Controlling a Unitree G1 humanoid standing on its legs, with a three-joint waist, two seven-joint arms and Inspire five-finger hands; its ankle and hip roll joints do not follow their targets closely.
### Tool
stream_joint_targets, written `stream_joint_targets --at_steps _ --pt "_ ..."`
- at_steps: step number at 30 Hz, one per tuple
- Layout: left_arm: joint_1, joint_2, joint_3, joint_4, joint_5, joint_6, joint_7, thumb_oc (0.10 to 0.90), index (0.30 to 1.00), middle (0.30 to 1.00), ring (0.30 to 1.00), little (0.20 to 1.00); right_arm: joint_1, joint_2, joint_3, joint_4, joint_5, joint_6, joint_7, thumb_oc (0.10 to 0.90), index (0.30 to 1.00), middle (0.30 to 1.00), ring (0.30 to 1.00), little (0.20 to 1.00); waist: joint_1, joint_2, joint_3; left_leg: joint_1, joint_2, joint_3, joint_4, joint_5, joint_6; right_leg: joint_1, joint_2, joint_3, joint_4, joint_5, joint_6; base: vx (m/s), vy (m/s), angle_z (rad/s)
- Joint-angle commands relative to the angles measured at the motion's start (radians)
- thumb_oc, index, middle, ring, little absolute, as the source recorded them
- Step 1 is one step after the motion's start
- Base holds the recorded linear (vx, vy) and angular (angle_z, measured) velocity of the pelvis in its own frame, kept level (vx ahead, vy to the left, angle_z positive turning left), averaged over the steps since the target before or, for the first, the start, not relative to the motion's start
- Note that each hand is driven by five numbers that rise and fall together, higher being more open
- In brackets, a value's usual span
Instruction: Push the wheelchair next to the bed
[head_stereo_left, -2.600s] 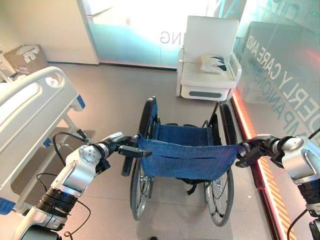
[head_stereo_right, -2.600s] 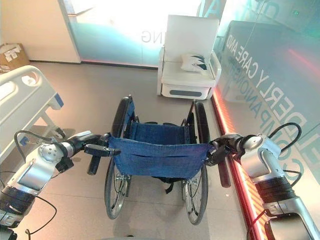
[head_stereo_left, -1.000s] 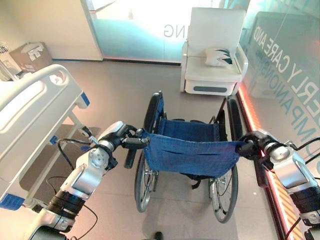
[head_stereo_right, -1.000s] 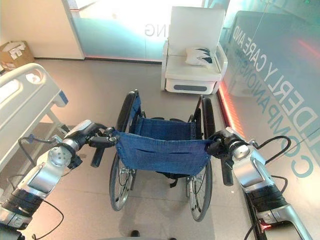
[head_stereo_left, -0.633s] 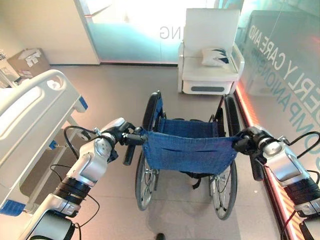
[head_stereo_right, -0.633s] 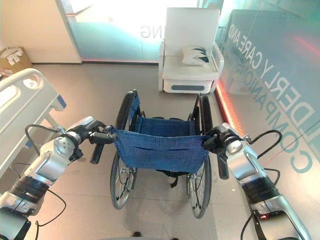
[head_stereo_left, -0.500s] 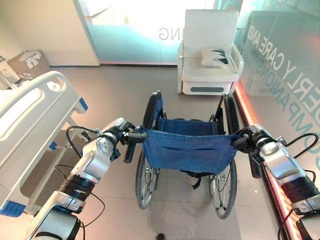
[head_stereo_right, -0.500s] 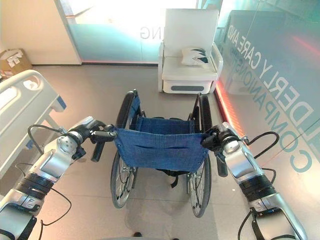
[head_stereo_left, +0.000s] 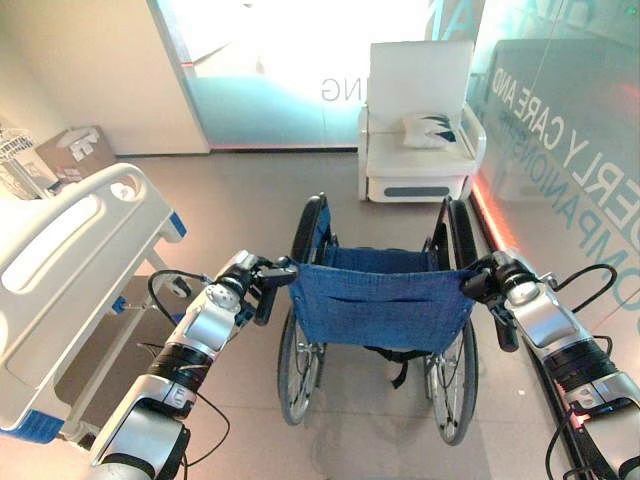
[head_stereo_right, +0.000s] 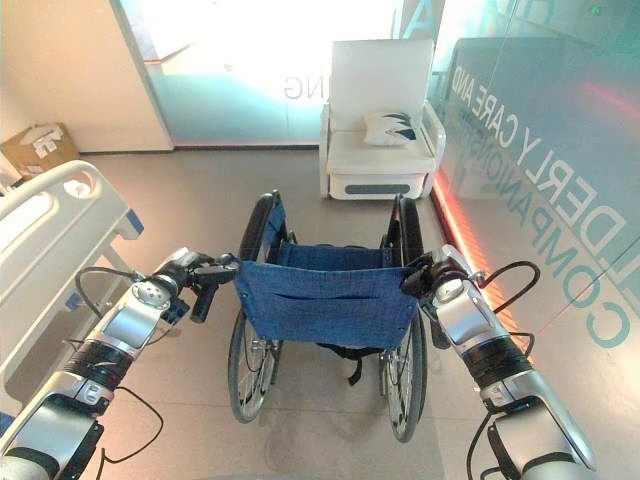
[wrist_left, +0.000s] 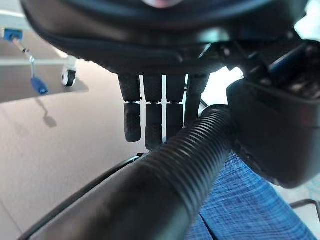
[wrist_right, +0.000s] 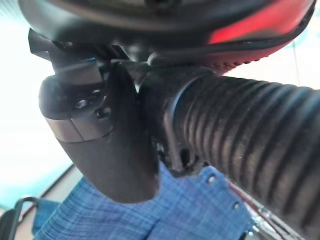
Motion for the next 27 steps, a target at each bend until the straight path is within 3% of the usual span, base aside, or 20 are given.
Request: stream_joint_targets --at_steps 1,6,8,10,11,13,15,16,18,19,20,23,26,27 --pt "0.114 -0.085 -0.142 0.303 -0.045 0.09 -0.067 0.4 0.3 0.3 0.3 0.3 -0.063 0.053 0.078 0.084 -0.048 -0.063 0.028 0.4 0.3 0.3 0.3 0.3 -0.022 -0.047 0.068 -0.011 -0.04 -0.009 0.088 -0.091 0.033 -0.058 0.007 -0.028 0.099 0.008 -0.017 0.08 0.055 -0.04" --pt "0.038 -0.073 -0.182 0.288 0.046 0.119 -0.163 0.4 0.3 0.3 0.3 0.3 -0.175 0.066 0.121 0.165 -0.089 -0.047 0.038 0.4 0.3 0.3 0.3 0.3 -0.004 -0.043 0.084 -0.018 -0.04 -0.016 0.123 -0.107 0.046 -0.073 -0.012 -0.032 0.173 -0.012 -0.014 0.08 0.057 -0.02" --pt "0.0 -0.064 -0.207 0.295 0.098 0.119 -0.213 0.4 0.3 0.3 0.3 0.3 -0.216 0.081 0.132 0.202 -0.096 -0.038 0.032 0.4 0.3 0.3 0.3 0.3 0.002 -0.039 0.092 -0.031 -0.042 -0.02 0.141 -0.113 0.059 -0.096 -0.023 -0.036 0.265 -0.034 -0.01 0.07 0.059 -0.04" --pt "-0.04 -0.047 -0.245 0.302 0.16 0.115 -0.267 0.4 0.3 0.3 0.3 0.3 -0.237 0.074 0.139 0.217 -0.084 -0.054 0.005 0.4 0.3 0.3 0.3 0.3 -0.006 -0.025 0.117 -0.049 -0.031 -0.019 0.168 -0.118 0.072 -0.213 -0.04 -0.025 0.51 0.011 0.019 0.05 0.038 -0.14" --pt "-0.056 -0.037 -0.261 0.3 0.189 0.114 -0.299 0.4 0.3 0.3 0.3 0.3 -0.24 0.063 0.138 0.217 -0.067 -0.06 -0.011 0.4 0.3 0.3 0.3 0.3 -0.013 -0.025 0.137 -0.055 -0.033 -0.024 0.191 -0.125 0.075 -0.263 -0.04 -0.015 0.575 0.042 0.027 0.09 -0.024 -0.21" --pt "-0.067 -0.036 -0.274 0.295 0.227 0.116 -0.326 0.4 0.3 0.3 0.3 0.3 -0.236 0.056 0.14 0.225 -0.067 -0.072 -0.016 0.4 0.3 0.3 0.3 0.3 -0.026 -0.044 0.165 -0.044 -0.055 -0.044 0.216 -0.143 0.068 -0.316 -0.088 -0.004 0.502 0.155 0.035 0.21 -0.13 0.0" --pt "-0.084 -0.034 -0.279 0.288 0.265 0.117 -0.347 0.4 0.3 0.3 0.3 0.3 -0.237 0.048 0.133 0.233 -0.084 -0.097 -0.015 0.4 0.3 0.3 0.3 0.3 -0.051 -0.045 0.197 -0.015 -0.065 -0.073 0.214 -0.161 0.057 -0.373 -0.119 0.01 0.398 0.225 0.037 0.23 -0.211 0.27" --pt "-0.1 -0.032 -0.287 0.295 0.278 0.11 -0.359 0.4 0.3 0.3 0.3 0.3 -0.247 0.036 0.133 0.237 -0.097 -0.102 -0.01 0.4 0.3 0.3 0.3 0.3 -0.066 -0.039 0.206 -0.002 -0.064 -0.091 0.207 -0.171 0.053 -0.396 -0.119 0.026 0.337 0.229 0.034 0.19 -0.265 0.44" --pt "-0.121 -0.028 -0.292 0.309 0.291 0.1 -0.369 0.4 0.3 0.3 0.3 0.3 -0.266 0.015 0.128 0.247 -0.104 -0.116 0.002 0.4 0.3 0.3 0.3 0.3 -0.082 -0.029 0.215 0.011 -0.056 -0.115 0.197 -0.185 0.048 -0.409 -0.106 0.05 0.276 0.22 0.03 0.15 -0.254 0.5" --pt "-0.125 -0.02 -0.291 0.341 0.311 0.065 -0.374 0.4 0.3 0.3 0.3 0.3 -0.281 -0.008 0.128 0.282 -0.108 -0.148 0.012 0.4 0.3 0.3 0.3 0.3 -0.085 -0.032 0.201 -0.011 -0.052 -0.128 0.208 -0.187 0.04 -0.359 -0.078 0.073 0.228 0.173 0.027 0.21 -0.342 0.62" --pt "-0.12 -0.015 -0.295 0.359 0.293 0.067 -0.373 0.4 0.3 0.3 0.3 0.3 -0.3 -0.01 0.139 0.286 -0.123 -0.159 0.036 0.4 0.3 0.3 0.3 0.3 -0.082 -0.026 0.19 -0.016 -0.015 -0.118 0.222 -0.176 0.017 -0.335 -0.07 0.052 0.245 0.132 0.022 0.23 -0.36 0.61" --pt "-0.11 -0.025 -0.291 0.382 0.288 0.072 -0.361 0.4 0.3 0.3 0.3 0.3 -0.311 -0.009 0.152 0.284 -0.143 -0.164 0.043 0.4 0.3 0.3 0.3 0.3 -0.083 -0.026 0.177 0.001 0.033 -0.101 0.223 -0.168 -0.003 -0.318 -0.066 0.027 0.258 0.102 0.013 0.24 -0.231 0.33" --pt "-0.086 -0.057 -0.278 0.427 0.259 0.062 -0.323 0.4 0.3 0.3 0.3 0.3 -0.323 -0.021 0.174 0.27 -0.177 -0.176 0.053 0.4 0.3 0.3 0.3 0.3 -0.086 -0.029 0.147 -0.002 0.119 -0.082 0.263 -0.082 -0.047 -0.277 -0.06 -0.019 0.245 0.062 -0.021 0.3 -0.225 0.05" --pt "-0.083 -0.059 -0.276 0.428 0.25 0.062 -0.316 0.4 0.3 0.3 0.3 0.3 -0.325 -0.024 0.174 0.266 -0.184 -0.181 0.054 0.4 0.3 0.3 0.3 0.3 -0.086 -0.029 0.145 -0.005 0.127 -0.079 0.27 -0.07 -0.05 -0.272 -0.059 -0.024 0.244 0.058 -0.025 0.22 -0.169 0.21"
